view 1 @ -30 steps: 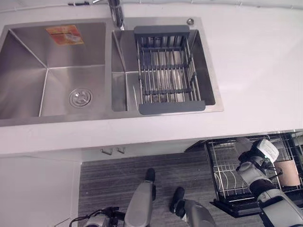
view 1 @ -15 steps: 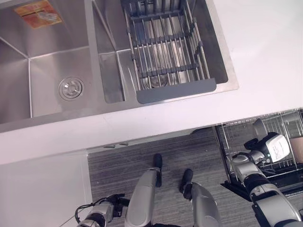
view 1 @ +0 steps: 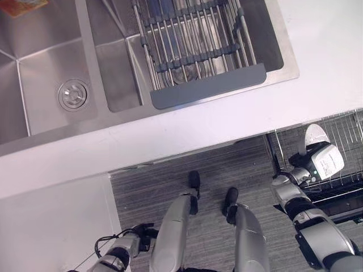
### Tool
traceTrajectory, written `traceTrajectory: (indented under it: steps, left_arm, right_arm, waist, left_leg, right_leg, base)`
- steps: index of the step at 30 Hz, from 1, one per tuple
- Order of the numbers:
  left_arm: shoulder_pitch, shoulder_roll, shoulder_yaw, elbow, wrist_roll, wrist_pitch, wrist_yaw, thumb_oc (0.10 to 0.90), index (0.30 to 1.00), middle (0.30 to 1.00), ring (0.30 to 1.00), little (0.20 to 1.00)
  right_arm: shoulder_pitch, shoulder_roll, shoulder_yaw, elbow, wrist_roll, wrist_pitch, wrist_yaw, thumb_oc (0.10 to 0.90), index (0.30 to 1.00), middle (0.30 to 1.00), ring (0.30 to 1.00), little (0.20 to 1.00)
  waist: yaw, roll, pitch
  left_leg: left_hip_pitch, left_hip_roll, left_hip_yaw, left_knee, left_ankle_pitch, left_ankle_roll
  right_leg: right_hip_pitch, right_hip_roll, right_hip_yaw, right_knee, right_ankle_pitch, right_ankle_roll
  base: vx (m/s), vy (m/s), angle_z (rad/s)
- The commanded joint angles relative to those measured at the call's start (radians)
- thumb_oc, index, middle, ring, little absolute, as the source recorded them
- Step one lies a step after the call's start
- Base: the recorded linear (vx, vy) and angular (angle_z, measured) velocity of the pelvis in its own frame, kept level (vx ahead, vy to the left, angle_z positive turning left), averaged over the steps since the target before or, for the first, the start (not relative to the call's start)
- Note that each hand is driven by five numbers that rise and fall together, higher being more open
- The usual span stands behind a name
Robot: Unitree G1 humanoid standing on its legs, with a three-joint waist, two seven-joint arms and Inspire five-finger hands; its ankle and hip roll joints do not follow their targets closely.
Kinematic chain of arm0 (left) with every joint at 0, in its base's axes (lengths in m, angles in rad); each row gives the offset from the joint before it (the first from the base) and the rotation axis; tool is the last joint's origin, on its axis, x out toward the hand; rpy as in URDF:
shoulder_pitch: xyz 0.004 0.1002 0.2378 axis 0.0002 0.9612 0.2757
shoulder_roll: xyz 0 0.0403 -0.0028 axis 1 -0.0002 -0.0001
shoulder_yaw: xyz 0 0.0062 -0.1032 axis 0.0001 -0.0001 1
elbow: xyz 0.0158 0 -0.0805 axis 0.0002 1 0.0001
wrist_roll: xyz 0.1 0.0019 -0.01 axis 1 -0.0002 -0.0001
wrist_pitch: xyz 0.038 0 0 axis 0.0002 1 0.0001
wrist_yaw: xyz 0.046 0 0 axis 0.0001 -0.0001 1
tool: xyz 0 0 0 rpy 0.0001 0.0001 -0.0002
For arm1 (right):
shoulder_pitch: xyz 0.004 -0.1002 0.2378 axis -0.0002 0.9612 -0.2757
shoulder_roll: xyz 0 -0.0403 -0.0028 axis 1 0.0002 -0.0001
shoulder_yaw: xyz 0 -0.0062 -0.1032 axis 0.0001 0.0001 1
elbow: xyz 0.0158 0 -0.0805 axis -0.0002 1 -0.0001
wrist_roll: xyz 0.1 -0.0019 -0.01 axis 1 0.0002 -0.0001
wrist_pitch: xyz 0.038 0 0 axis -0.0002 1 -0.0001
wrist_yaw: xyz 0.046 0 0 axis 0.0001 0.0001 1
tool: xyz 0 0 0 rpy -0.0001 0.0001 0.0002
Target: Place the dishes in the dishwasher.
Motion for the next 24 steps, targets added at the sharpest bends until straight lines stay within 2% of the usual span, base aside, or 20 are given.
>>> traceTrajectory:
  steps: [1,2,3,4,5,6,10,13,14,15,16,17,20,21,24]
  left_arm:
    - [0.048,-0.040,-0.033,0.035,-0.032,0.017,0.009,0.800,0.900,0.900,0.900,0.900]
    - [0.048,-0.040,-0.033,0.035,-0.032,0.017,0.008,0.800,0.900,0.900,0.900,0.900]
    - [0.046,-0.040,-0.033,0.036,-0.032,0.017,0.008,0.800,0.900,0.900,0.900,0.900]
    - [0.045,-0.040,-0.033,0.036,-0.032,0.017,0.008,0.800,0.900,0.900,0.900,0.900]
    - [0.043,-0.043,-0.033,0.038,-0.032,0.016,0.012,0.800,0.900,0.900,0.900,0.900]
    - [0.040,-0.042,-0.037,0.039,-0.036,0.016,0.012,0.800,0.900,0.900,0.900,0.900]
    - [0.033,-0.040,-0.038,0.034,-0.043,0.023,0.025,0.800,0.900,0.900,0.900,0.900]
    - [0.033,-0.043,-0.039,0.028,-0.042,0.026,0.032,0.800,0.900,0.900,0.900,0.900]
    - [0.035,-0.043,-0.036,0.019,-0.047,0.027,0.036,0.800,0.900,0.900,0.900,0.900]
    - [0.033,-0.042,-0.034,0.012,-0.052,0.034,0.038,0.800,0.900,0.900,0.900,0.900]
    - [0.033,-0.043,-0.033,0.008,-0.053,0.038,0.040,0.800,0.900,0.900,0.900,0.900]
    - [0.031,-0.042,-0.031,0.002,-0.060,0.043,0.040,0.800,0.900,0.900,0.900,0.900]
    - [0.033,-0.045,-0.022,-0.019,-0.067,0.062,0.048,0.800,0.900,0.900,0.900,0.900]
    - [0.037,-0.041,-0.021,-0.032,-0.074,0.072,0.058,0.800,0.900,0.900,0.900,0.900]
    - [0.036,-0.040,-0.020,-0.039,-0.080,0.079,0.071,0.800,0.900,0.900,0.900,0.900]
  right_arm:
    - [0.001,-0.136,0.000,0.030,0.006,-0.017,-0.183,0.400,0.300,0.300,0.300,0.300]
    - [0.001,-0.136,0.001,0.030,0.009,-0.020,-0.182,0.400,0.300,0.300,0.300,0.300]
    - [0.000,-0.138,0.002,0.034,0.033,-0.015,-0.182,0.800,0.900,0.900,0.900,0.900]
    - [-0.001,-0.138,0.002,0.035,0.047,-0.010,-0.187,0.800,0.900,0.900,0.900,0.900]
    - [0.009,-0.136,0.001,0.037,0.133,-0.053,-0.171,0.800,0.900,0.900,0.900,0.900]
    - [0.006,-0.133,-0.009,0.048,0.128,-0.097,-0.140,0.800,0.900,0.900,0.900,0.900]
    - [-0.024,-0.115,-0.031,0.059,0.178,-0.151,-0.084,0.800,0.900,0.900,0.900,0.900]
    - [-0.021,-0.103,-0.048,0.045,0.237,-0.284,0.013,0.800,0.900,0.900,0.900,0.900]
    - [-0.022,-0.099,-0.059,0.031,0.249,-0.338,0.111,0.800,0.900,0.900,0.900,0.900]
    - [-0.027,-0.097,-0.063,0.023,0.276,-0.354,0.164,0.800,0.900,0.900,0.900,0.900]
    - [-0.027,-0.096,-0.064,0.021,0.282,-0.360,0.174,0.800,0.900,0.900,0.900,0.900]
    - [-0.029,-0.092,-0.064,0.007,0.315,-0.372,0.242,0.800,0.900,0.900,0.900,0.900]
    - [-0.018,-0.090,-0.063,-0.017,0.318,-0.358,0.299,0.800,0.900,0.900,0.900,0.900]
    - [-0.001,-0.094,-0.060,-0.037,0.353,-0.328,0.339,0.800,0.900,0.900,0.900,0.900]
    - [0.018,-0.100,-0.063,-0.039,0.366,-0.297,0.411,0.800,0.900,0.900,0.900,0.900]
  waist:
    - [-0.013,0.070,-0.016]
    - [-0.013,0.070,-0.016]
    - [-0.015,0.072,-0.016]
    - [-0.015,0.072,-0.016]
    - [-0.017,0.072,-0.016]
    - [-0.018,0.074,-0.016]
    - [-0.017,0.080,-0.016]
    - [-0.019,0.079,-0.016]
    - [-0.020,0.079,-0.016]
    - [-0.020,0.078,-0.016]
    - [-0.020,0.078,-0.016]
    - [-0.022,0.075,-0.016]
    - [-0.023,0.071,-0.016]
    - [-0.026,0.066,-0.016]
    - [-0.028,0.061,-0.016]
  left_leg:
    - [0.048,-0.012,-0.058,-0.094,-0.044,-0.044]
    - [0.047,-0.012,-0.059,-0.094,-0.043,-0.044]
    - [0.041,-0.013,-0.060,-0.094,-0.041,-0.045]
    - [0.040,-0.013,-0.060,-0.094,-0.041,-0.045]
    - [0.035,-0.010,-0.059,-0.094,-0.039,-0.046]
    - [0.030,-0.009,-0.060,-0.094,-0.038,-0.047]
    - [0.024,-0.002,-0.057,-0.094,-0.038,-0.050]
    - [0.023,0.003,-0.053,-0.094,-0.039,-0.053]
    - [0.025,0.005,-0.052,-0.094,-0.040,-0.054]
    - [0.025,0.006,-0.050,-0.094,-0.041,-0.055]
    - [0.026,0.007,-0.049,-0.094,-0.041,-0.055]
    - [0.027,0.008,-0.047,-0.094,-0.043,-0.057]
    - [0.030,0.014,-0.040,-0.094,-0.043,-0.060]
    - [0.033,0.016,-0.039,-0.094,-0.045,-0.059]
    - [0.035,0.018,-0.037,-0.094,-0.047,-0.058]
  right_leg:
    - [-0.021,0.062,-0.019,0.077,-0.067,-0.027]
    - [-0.023,0.063,-0.018,0.078,-0.067,-0.027]
    - [-0.030,0.065,-0.017,0.082,-0.068,-0.028]
    - [-0.031,0.065,-0.016,0.082,-0.068,-0.028]
    - [-0.039,0.066,-0.016,0.087,-0.069,-0.029]
    - [-0.044,0.069,-0.014,0.087,-0.068,-0.031]
    - [-0.053,0.073,-0.011,0.087,-0.067,-0.031]
    - [-0.053,0.075,-0.011,0.082,-0.064,-0.029]
    - [-0.051,0.075,-0.012,0.079,-0.064,-0.028]
    - [-0.051,0.075,-0.012,0.078,-0.063,-0.027]
    - [-0.051,0.076,-0.012,0.078,-0.063,-0.027]
    - [-0.051,0.075,-0.012,0.075,-0.063,-0.026]
    - [-0.050,0.072,-0.017,0.077,-0.064,-0.026]
    - [-0.051,0.071,-0.017,0.085,-0.066,-0.025]
    - [-0.051,0.071,-0.020,0.090,-0.068,-0.025]
  base:
    - [-0.02,0.004,0.05]
    - [-0.01,-0.001,-0.03]
    - [-0.01,0.000,-0.04]
    - [0.00,0.000,0.00]
    - [0.00,0.000,0.00]
    - [0.00,0.000,0.00]
    - [-0.02,0.008,0.00]
    - [-0.02,0.010,-0.05]
    - [-0.03,0.022,-0.05]
    - [-0.02,0.016,-0.08]
    - [-0.02,0.016,-0.08]
    - [-0.01,0.010,-0.07]
    - [-0.01,0.004,-0.01]
    - [0.00,0.000,0.00]
    - [0.00,0.000,0.00]
